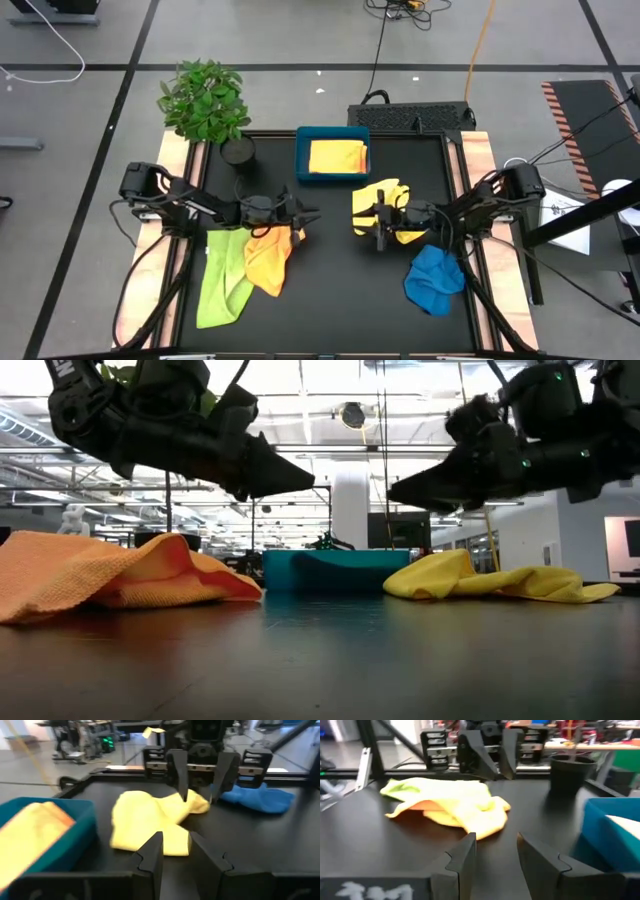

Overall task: Fold microfiber towels
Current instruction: Fold the orange microfiber towel

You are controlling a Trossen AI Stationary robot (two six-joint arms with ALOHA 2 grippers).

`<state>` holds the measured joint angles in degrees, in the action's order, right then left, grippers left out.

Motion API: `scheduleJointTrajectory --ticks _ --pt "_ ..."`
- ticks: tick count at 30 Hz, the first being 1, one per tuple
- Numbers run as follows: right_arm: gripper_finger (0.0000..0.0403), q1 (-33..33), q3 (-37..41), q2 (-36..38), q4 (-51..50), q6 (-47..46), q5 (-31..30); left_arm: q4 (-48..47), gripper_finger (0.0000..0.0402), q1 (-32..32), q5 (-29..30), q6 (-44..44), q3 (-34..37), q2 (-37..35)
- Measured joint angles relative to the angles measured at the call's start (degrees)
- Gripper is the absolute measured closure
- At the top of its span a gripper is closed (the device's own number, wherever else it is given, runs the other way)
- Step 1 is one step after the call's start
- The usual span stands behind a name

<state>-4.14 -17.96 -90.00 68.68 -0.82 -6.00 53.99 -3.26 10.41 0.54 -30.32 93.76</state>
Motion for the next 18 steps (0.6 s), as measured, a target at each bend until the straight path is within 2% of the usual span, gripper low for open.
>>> scheduleJointTrajectory --ticks 3,8,14,18 --pt "0.0268 -2.29 -3.81 0.0 -6.63 0.01 -1.31 -1.4 0.0311 -1.9 -0.36 0.26 -0.01 0.0" --pt "0.0268 -6.61 -9.95 -0.02 -18.1 -0.91 -7.58 -4.41 0.0311 -6.69 -0.34 1.05 -0.01 0.0" --pt "0.0268 -11.98 -12.06 -0.02 -18.81 -4.74 -10.75 -7.12 0.0311 -14.15 0.73 3.24 -0.01 0.0" --pt "0.0268 -16.19 -12.37 -0.88 -18.45 -6.4 -17.03 -7.78 0.0311 -20.18 6.07 3.82 -0.01 0.0"
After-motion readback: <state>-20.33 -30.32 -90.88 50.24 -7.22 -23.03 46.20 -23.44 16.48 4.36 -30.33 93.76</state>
